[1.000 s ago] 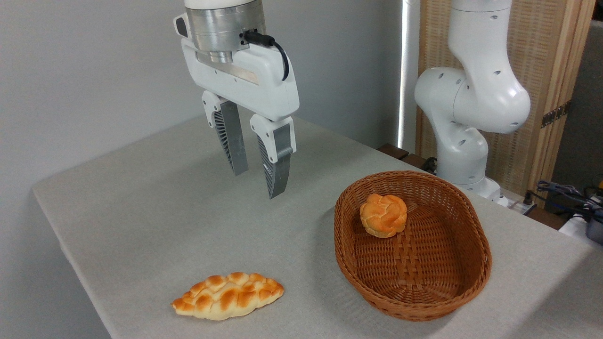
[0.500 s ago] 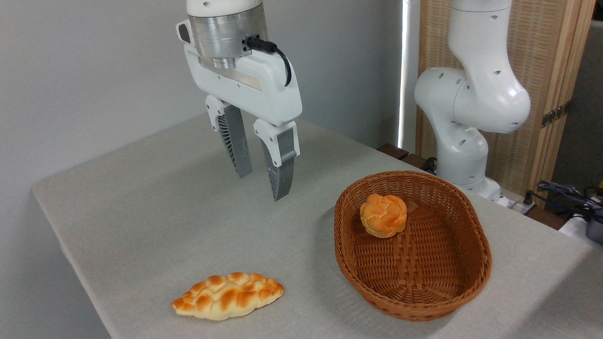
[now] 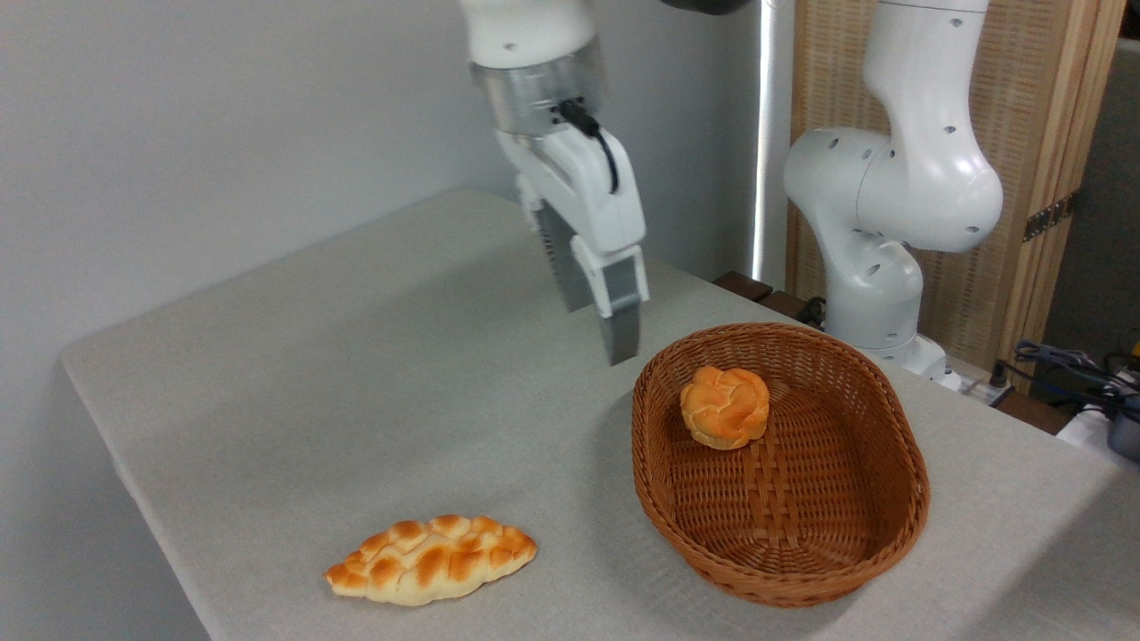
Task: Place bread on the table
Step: 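Move the gripper over the round bun in the basket and lower, then close the gripper on the round bun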
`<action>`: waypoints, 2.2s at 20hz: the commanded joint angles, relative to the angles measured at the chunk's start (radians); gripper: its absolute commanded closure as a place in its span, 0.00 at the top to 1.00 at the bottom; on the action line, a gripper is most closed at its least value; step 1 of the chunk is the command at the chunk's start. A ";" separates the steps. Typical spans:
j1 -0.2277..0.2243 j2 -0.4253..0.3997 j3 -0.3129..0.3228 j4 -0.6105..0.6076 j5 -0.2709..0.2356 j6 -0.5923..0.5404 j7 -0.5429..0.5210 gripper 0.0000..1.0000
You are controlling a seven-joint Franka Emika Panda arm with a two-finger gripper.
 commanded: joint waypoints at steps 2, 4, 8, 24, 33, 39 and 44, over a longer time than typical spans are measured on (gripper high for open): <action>-0.015 -0.133 0.025 -0.203 0.010 0.006 0.184 1.00; -0.022 -0.138 0.025 -0.245 0.016 0.007 0.226 1.00; -0.044 -0.130 0.025 -0.308 0.102 0.018 0.244 1.00; -0.044 -0.119 0.023 -0.432 0.193 0.138 0.247 0.98; -0.049 -0.119 0.012 -0.432 0.191 0.135 0.247 0.16; -0.049 -0.119 0.012 -0.432 0.191 0.130 0.249 0.18; -0.049 -0.119 0.012 -0.429 0.191 0.127 0.249 0.18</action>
